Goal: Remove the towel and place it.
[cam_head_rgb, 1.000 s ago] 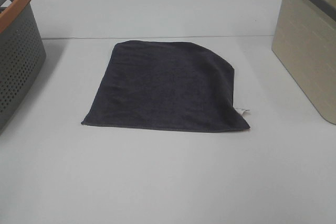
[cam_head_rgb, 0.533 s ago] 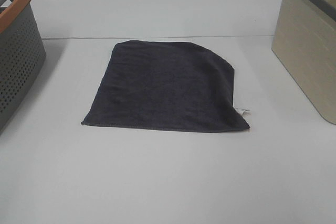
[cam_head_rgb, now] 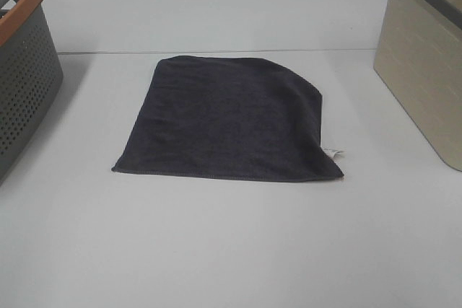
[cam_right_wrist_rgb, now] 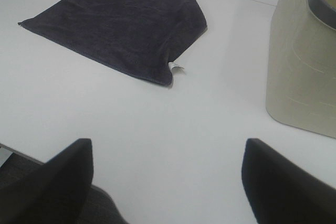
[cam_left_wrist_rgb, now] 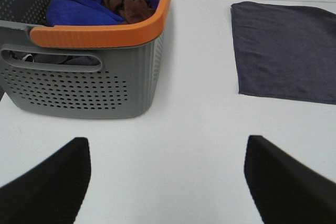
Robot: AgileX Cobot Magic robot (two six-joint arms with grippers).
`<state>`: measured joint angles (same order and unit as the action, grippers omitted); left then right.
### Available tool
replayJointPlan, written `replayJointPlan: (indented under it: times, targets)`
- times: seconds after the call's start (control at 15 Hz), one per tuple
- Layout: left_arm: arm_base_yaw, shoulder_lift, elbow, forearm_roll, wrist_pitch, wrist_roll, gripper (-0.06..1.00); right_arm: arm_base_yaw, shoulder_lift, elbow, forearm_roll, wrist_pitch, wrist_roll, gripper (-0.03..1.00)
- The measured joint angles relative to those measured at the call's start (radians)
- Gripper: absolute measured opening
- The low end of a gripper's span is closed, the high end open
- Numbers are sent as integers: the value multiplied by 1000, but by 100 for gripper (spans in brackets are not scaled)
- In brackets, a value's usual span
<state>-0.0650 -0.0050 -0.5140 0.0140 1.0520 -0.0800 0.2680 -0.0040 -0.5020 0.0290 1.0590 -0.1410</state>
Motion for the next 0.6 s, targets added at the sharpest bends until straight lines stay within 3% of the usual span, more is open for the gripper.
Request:
replayJointPlan:
  times: [0.2, 0.6]
  targets:
    - [0, 0, 3, -36, 0, 59, 75, 0, 0, 0, 0, 0, 0, 76]
    - [0, 0, 3, -44, 0, 69, 75, -3, 0, 0, 0, 0, 0, 76]
